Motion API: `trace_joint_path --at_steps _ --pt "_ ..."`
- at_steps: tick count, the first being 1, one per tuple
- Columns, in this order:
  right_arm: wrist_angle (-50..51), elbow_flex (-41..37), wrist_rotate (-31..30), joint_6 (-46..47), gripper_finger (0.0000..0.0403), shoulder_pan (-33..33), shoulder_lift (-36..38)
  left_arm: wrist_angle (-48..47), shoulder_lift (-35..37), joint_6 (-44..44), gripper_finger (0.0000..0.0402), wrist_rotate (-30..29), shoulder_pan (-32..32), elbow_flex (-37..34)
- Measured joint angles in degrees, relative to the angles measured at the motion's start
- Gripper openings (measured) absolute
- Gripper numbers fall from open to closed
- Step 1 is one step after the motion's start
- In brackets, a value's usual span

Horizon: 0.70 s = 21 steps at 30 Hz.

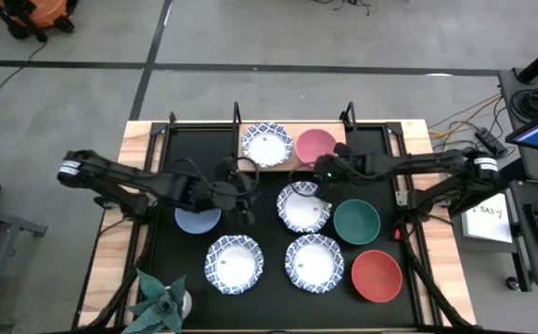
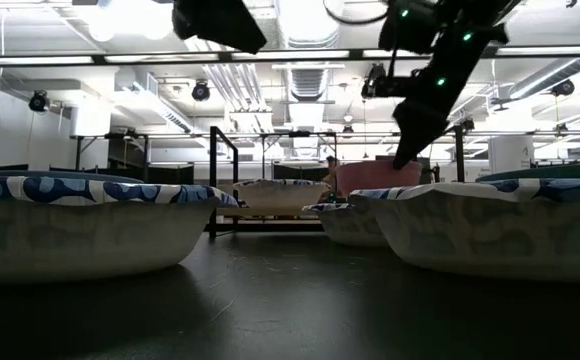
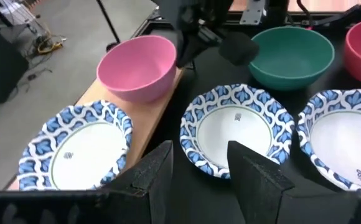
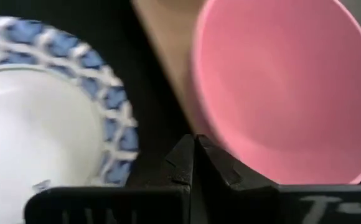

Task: Place and stack bowls onto a shelf
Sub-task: Put the pink bowl on the shelf, then stack the blue bowl on top of the pink bowl on the shelf

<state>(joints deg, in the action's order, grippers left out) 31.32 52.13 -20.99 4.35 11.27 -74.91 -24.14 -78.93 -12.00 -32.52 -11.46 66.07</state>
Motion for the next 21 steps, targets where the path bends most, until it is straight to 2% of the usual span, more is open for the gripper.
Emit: trace_joint_path --at_steps 6,9,17,21 --pt "0.84 1.1 -0.17 -1.37 0.0009 3.11 -2.16 -3.43 0.9 -6.08 0.0136 0.64 -0.11 -1.45" --pt "2.05 1.08 -0.04 -1.29 0.0009 2.45 -1.0 -7.49 0.91 -10.49 0.0136 3.48 -0.11 -1.43" --pt "2.81 -0.09 0.13 0.85 0.0009 -5.19 7.48 -22.34 0.68 -31.22 0.0136 21.42 -0.11 -0.16" --pt "-1.94 -2.89 0.09 -0.27 0.0009 -8.81 12.5 -28.07 0.3 -40.56 0.0132 27.15 -0.11 -0.16"
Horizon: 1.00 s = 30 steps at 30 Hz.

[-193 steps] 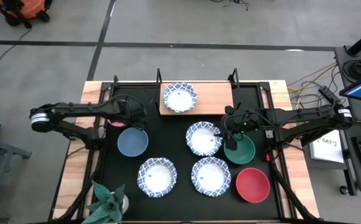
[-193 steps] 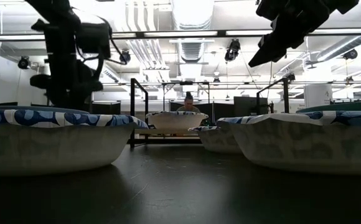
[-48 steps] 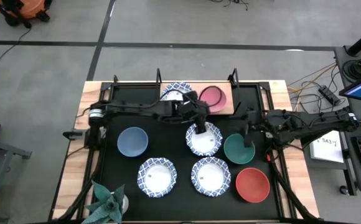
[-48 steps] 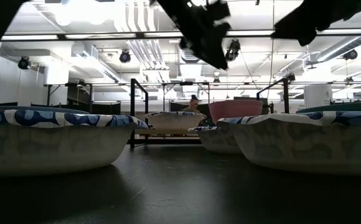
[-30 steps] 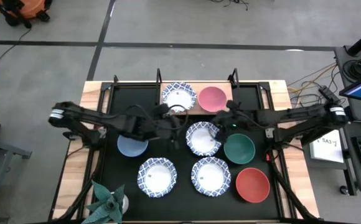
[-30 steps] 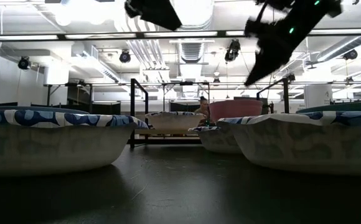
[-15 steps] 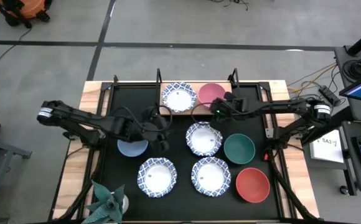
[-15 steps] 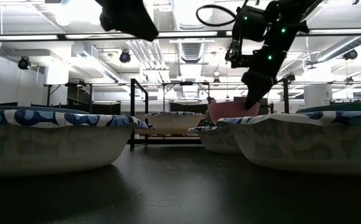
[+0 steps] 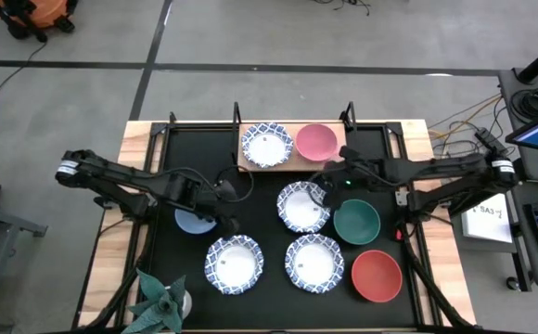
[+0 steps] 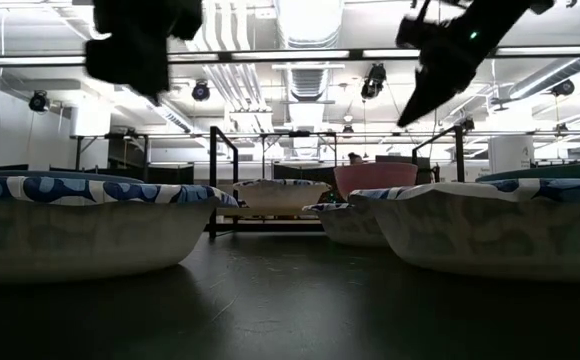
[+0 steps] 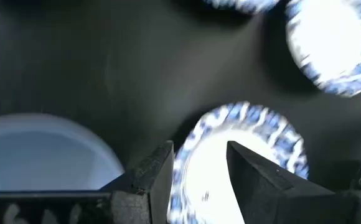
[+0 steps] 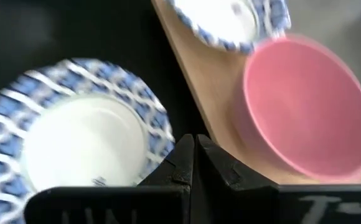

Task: Place and stack bowls onto a shelf
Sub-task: Stack the blue bowl on top of the pink bowl on the shelf

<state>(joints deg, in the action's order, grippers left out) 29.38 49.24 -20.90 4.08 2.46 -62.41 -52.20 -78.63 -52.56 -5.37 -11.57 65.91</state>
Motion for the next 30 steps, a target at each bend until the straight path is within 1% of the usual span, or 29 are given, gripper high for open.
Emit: trace_joint_path --at_steps 3,7,13,17,20,25,30 --pt "-2.64 -2.08 0.08 -0.92 0.0009 -1.61 3.55 -3.75 -0.06 -5.24 0.0126 2.42 0.0 0.0" --pt "-2.69 -4.17 0.02 -0.94 0.0009 -2.91 7.95 -3.82 -0.06 -8.99 0.0129 3.09 -0.07 0.0" --pt "-2.89 -7.27 0.03 0.35 0.0009 -5.19 13.45 -5.22 -2.05 -11.26 0.0161 3.37 -0.13 0.0" --pt "-3.4 -8.48 0.12 -0.05 0.0009 -6.26 15.92 -6.18 -5.92 -10.5 0.0188 3.23 -0.28 -0.07" --pt "-3.4 -8.54 0.26 -0.03 0.0009 -6.32 17.11 -6.51 -8.93 -9.79 0.0198 3.13 -0.12 -0.07" --pt "-3.09 -8.78 0.28 -0.12 0.0009 -6.34 17.79 -9.83 -12.44 -9.45 0.0198 2.89 -0.11 -0.07" --pt "-3.0 -8.85 0.28 -0.21 0.0009 -6.34 17.66 -11.83 -13.37 -9.4 0.0188 1.79 -0.11 -0.07"
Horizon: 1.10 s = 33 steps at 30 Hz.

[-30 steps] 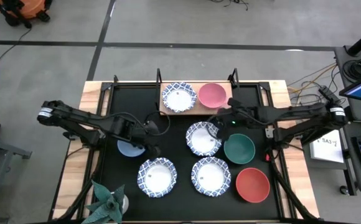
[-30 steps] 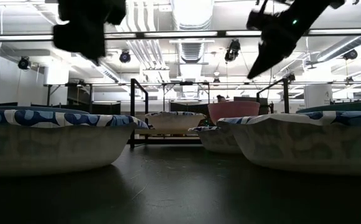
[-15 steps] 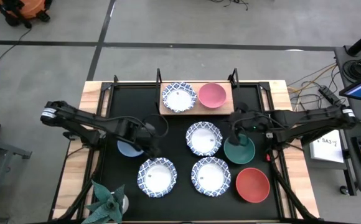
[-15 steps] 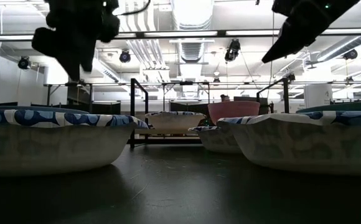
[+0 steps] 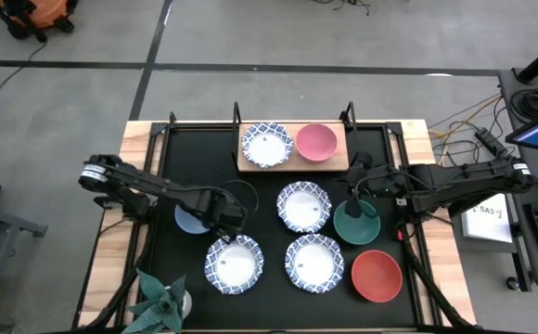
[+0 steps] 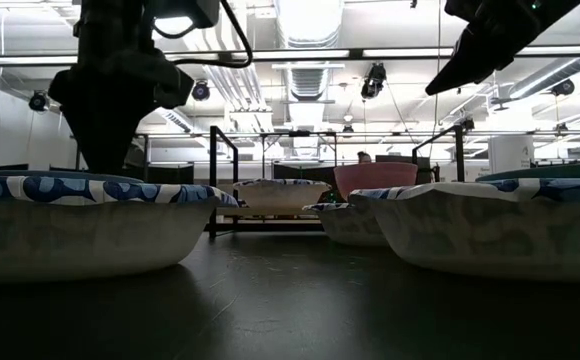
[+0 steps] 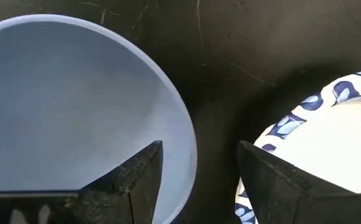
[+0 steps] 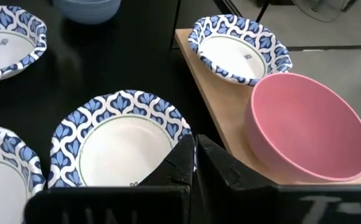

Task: Place and stack bowls onto a shelf
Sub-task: Stack the blue bowl on top of the pink bowl on the shelf

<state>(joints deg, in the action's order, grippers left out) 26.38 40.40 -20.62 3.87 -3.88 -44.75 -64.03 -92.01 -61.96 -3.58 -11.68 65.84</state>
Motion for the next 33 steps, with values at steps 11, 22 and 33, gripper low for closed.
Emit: trace_joint_path --at_steps 11,22,33 --pt "0.34 -0.04 0.0 0.16 0.0009 0.0 -0.04 0.58 -0.32 0.62 0.016 -1.08 0.0 -2.02" --pt "0.36 -0.07 0.02 0.15 0.0009 0.0 -0.33 2.82 -0.49 2.68 0.0026 -0.37 0.0 -4.56" --pt "2.04 -3.45 4.57 1.16 0.0009 -1.53 1.0 -8.43 -0.56 27.68 0.0002 -2.52 -2.81 8.99"
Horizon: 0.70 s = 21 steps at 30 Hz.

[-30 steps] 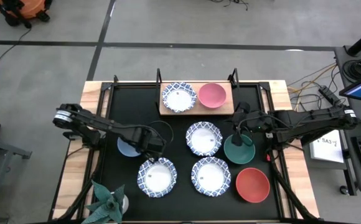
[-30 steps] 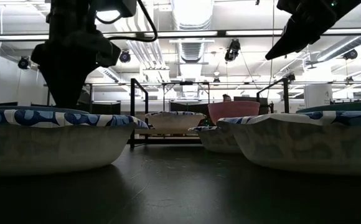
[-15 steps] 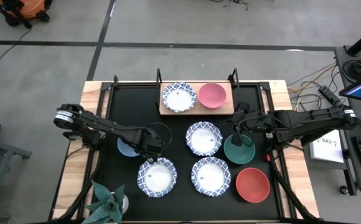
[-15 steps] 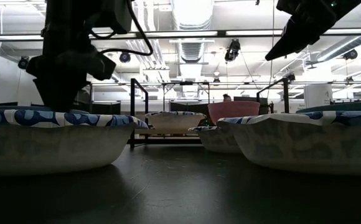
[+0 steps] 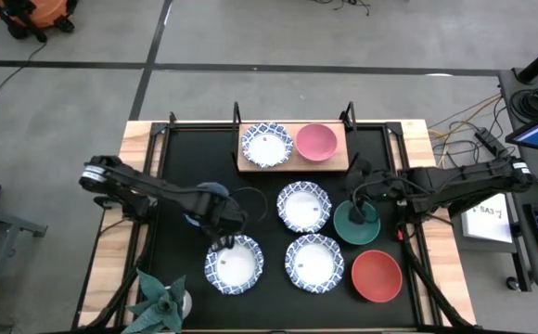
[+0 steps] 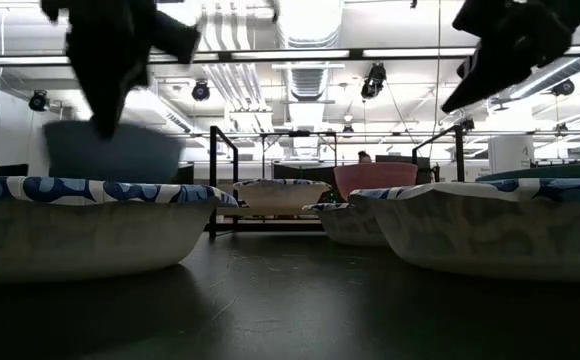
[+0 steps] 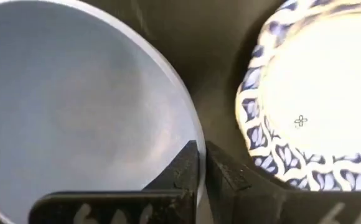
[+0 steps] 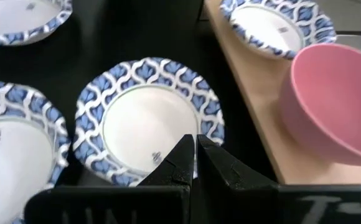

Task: Place and stack bowls onto a shelf
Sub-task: Stack the blue bowl on top of the pink bowl on the shelf

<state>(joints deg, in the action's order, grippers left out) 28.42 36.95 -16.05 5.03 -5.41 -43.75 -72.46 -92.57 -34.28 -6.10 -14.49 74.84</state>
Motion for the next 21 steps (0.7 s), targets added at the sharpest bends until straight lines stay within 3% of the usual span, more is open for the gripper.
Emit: trace_joint_path --at_steps 4,9,15,21 --pt "-0.57 -1.29 0.02 -0.56 0.0009 -0.32 2.23 -0.31 -0.38 12.17 0.0001 -5.77 0.13 7.35" --pt "-3.36 -2.31 1.27 -3.86 0.0009 -0.32 6.55 8.5 -1.03 27.81 0.0001 -12.96 2.15 13.98" --pt "-6.5 -4.49 8.29 -6.07 0.0009 -0.35 13.42 24.37 -1.26 45.48 0.0001 -13.4 6.57 15.47" --pt "-7.86 -5.79 10.92 -6.63 0.0009 -0.35 18.79 41.45 -2.11 54.41 0.0 -13.38 13.08 15.44"
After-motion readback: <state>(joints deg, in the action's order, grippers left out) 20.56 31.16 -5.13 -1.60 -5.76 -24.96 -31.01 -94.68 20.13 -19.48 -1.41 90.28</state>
